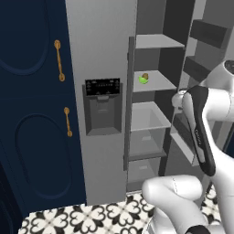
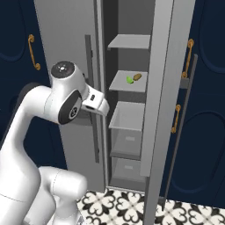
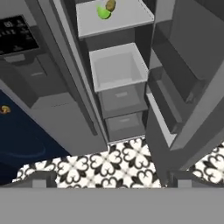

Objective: Grab a lemon wedge from the fridge and one ice cube from the ice bowl, and put them in the glass of lemonade.

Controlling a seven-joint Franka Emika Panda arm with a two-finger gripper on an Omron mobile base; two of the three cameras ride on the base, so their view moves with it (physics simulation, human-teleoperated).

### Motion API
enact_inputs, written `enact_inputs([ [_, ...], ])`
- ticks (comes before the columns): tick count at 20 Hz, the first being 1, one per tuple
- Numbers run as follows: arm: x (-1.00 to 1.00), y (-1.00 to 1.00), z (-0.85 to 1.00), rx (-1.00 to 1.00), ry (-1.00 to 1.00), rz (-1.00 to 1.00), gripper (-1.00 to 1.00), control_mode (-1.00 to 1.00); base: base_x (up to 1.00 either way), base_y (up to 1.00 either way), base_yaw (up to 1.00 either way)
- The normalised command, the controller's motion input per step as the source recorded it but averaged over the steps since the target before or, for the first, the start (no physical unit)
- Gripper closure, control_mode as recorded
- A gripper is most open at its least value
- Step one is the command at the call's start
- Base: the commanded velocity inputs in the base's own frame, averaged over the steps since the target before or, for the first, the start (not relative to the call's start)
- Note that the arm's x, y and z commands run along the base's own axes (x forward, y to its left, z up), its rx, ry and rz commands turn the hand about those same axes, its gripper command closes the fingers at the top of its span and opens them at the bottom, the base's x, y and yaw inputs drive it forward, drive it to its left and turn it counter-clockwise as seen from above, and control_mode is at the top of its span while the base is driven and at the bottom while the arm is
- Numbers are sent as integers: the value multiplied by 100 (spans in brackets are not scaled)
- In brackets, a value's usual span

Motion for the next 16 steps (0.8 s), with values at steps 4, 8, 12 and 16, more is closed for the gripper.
enact_inputs([
  [4,21,0,-1,0,-2,0,-100,100,75,0,0],
  [8,0,0,0,0,0,0,-100,100,100,-22,0],
  [12,0,0,0,0,0,0,-100,100,87,-78,-6],
  [16,0,0,0,0,0,0,-100,100,29,-61,-12],
])
